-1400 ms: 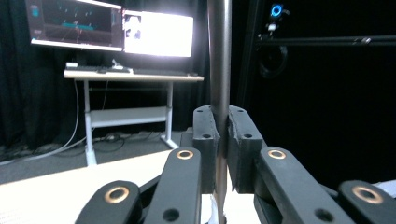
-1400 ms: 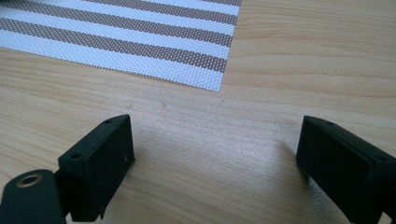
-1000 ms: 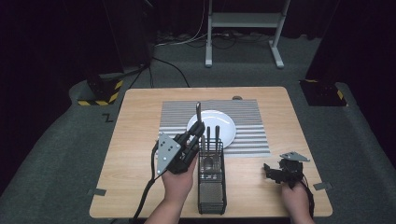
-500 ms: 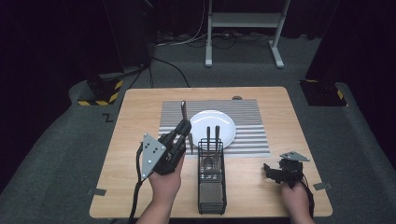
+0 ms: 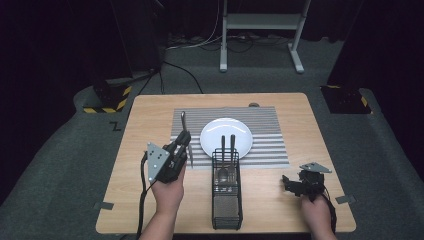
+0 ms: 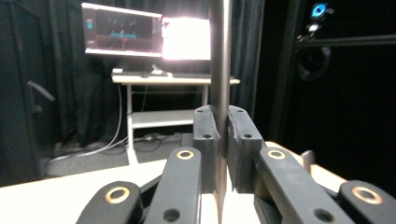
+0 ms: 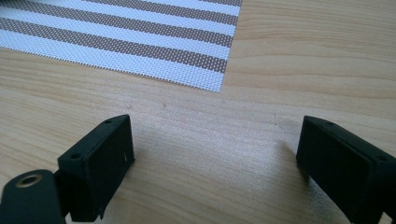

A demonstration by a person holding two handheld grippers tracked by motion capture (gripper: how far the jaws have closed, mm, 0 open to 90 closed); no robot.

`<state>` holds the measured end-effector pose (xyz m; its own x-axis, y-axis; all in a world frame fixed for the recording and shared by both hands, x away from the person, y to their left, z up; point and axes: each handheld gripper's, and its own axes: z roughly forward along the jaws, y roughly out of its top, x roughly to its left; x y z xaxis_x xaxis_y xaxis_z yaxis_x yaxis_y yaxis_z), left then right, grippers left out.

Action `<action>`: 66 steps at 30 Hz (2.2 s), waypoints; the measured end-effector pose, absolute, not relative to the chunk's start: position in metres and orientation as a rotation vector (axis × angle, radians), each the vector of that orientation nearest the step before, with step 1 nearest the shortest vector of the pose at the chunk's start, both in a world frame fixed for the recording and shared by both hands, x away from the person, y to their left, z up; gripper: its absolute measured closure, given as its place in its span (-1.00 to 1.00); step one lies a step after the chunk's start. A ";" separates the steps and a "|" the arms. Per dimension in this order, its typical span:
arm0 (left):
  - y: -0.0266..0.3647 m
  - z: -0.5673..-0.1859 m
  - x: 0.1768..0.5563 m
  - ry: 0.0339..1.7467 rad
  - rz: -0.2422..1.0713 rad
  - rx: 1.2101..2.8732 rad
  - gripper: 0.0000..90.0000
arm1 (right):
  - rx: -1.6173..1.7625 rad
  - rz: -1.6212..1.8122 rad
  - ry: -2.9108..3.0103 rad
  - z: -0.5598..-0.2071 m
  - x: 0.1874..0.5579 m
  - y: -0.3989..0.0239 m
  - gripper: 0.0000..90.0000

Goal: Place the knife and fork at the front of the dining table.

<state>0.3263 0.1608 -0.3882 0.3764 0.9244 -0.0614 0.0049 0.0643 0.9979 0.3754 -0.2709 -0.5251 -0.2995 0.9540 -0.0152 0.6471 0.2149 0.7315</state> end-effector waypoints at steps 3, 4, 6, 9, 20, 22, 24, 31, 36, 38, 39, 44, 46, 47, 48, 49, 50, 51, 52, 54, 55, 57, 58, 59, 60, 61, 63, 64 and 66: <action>0.164 -0.397 0.336 0.981 0.882 1.327 0.84 | 1.478 0.866 2.026 -0.525 0.375 -0.271 -0.76; 0.165 -0.400 0.340 0.990 0.882 1.329 0.84 | 1.478 0.868 2.026 -0.525 0.375 -0.271 -0.76; 0.166 -0.404 0.346 1.012 0.884 1.330 0.84 | 1.478 0.866 2.026 -0.525 0.375 -0.271 -0.76; 0.167 -0.409 0.355 1.038 0.892 1.333 0.84 | 1.477 0.866 2.027 -0.525 0.375 -0.271 -0.76; 0.167 -0.424 0.380 1.132 0.885 1.359 0.84 | 1.477 0.868 2.027 -0.525 0.376 -0.271 -0.76; 0.167 -0.427 0.384 1.145 0.882 1.367 0.84 | 1.478 0.868 2.026 -0.525 0.376 -0.271 -0.76; 0.165 -0.431 0.387 1.165 0.862 1.374 0.84 | 1.478 0.868 2.026 -0.525 0.375 -0.271 -0.76; 0.164 -0.440 0.394 1.210 0.852 1.389 0.84 | 1.478 0.868 2.026 -0.525 0.375 -0.271 -0.76; 0.165 -0.447 0.399 1.239 0.851 1.402 0.84 | 1.478 0.868 2.026 -0.525 0.375 -0.271 -0.76; 0.165 -0.449 0.402 1.247 0.847 1.405 0.84 | 1.478 0.867 2.026 -0.525 0.375 -0.271 -0.76; 0.165 -0.450 0.403 1.247 0.851 1.404 0.84 | 1.477 0.867 2.027 -0.525 0.375 -0.271 -0.76; 0.164 -0.452 0.412 1.261 0.843 1.406 0.84 | 1.478 0.867 2.027 -0.525 0.375 -0.271 -0.76; 0.163 -0.453 0.416 1.273 0.834 1.400 0.84 | 1.478 0.868 2.026 -0.525 0.375 -0.271 -0.76; 0.163 -0.454 0.418 1.277 0.833 1.399 0.84 | 1.477 0.868 2.027 -0.525 0.376 -0.271 -0.76; 0.163 -0.455 0.421 1.280 0.832 1.399 0.84 | 1.477 0.868 2.026 -0.525 0.375 -0.271 -0.76; 0.162 -0.455 0.423 1.285 0.829 1.402 0.84 | 1.477 0.868 2.026 -0.525 0.375 -0.271 -0.76; 0.162 -0.456 0.426 1.292 0.826 1.403 0.84 | 1.477 0.868 2.026 -0.525 0.375 -0.271 -0.76; 0.162 -0.457 0.428 1.298 0.821 1.400 0.84 | 1.478 0.868 2.026 -0.525 0.375 -0.271 -0.76; 0.162 -0.459 0.433 1.312 0.815 1.398 0.84 | 1.478 0.867 2.027 -0.525 0.375 -0.271 -0.76; 0.163 -0.461 0.439 1.332 0.800 1.394 0.84 | 1.477 0.867 2.027 -0.525 0.375 -0.271 -0.76; 0.163 -0.461 0.439 1.332 0.800 1.394 0.84 | 1.477 0.867 2.027 -0.525 0.375 -0.271 -0.76; 0.163 -0.463 0.445 1.352 0.782 1.394 0.84 | 1.478 0.867 2.026 -0.525 0.375 -0.271 -0.76; 0.164 -0.464 0.448 1.361 0.772 1.389 0.84 | 1.477 0.867 2.027 -0.525 0.375 -0.271 -0.76; 0.164 -0.465 0.451 1.368 0.767 1.387 0.84 | 1.477 0.867 2.027 -0.525 0.375 -0.271 -0.76; 0.164 -0.465 0.453 1.373 0.762 1.387 0.84 | 1.478 0.867 2.026 -0.525 0.375 -0.271 -0.76; 0.164 -0.466 0.455 1.380 0.759 1.383 0.84 | 1.478 0.867 2.026 -0.525 0.375 -0.271 -0.76; 0.165 -0.465 0.458 1.388 0.753 1.379 0.84 | 1.477 0.867 2.027 -0.525 0.375 -0.271 -0.76; 0.165 -0.465 0.459 1.388 0.753 1.376 0.84 | 1.477 0.867 2.027 -0.525 0.375 -0.271 -0.76; 0.165 -0.464 0.461 1.390 0.762 1.381 0.84 | 1.477 0.867 2.027 -0.525 0.375 -0.271 -0.76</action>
<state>0.4615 0.1650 -0.4638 0.1436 0.9668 -0.2114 0.3416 0.1521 0.9275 0.3755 -0.2710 -0.5250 -0.2997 0.9539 -0.0155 0.6474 0.2153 0.7311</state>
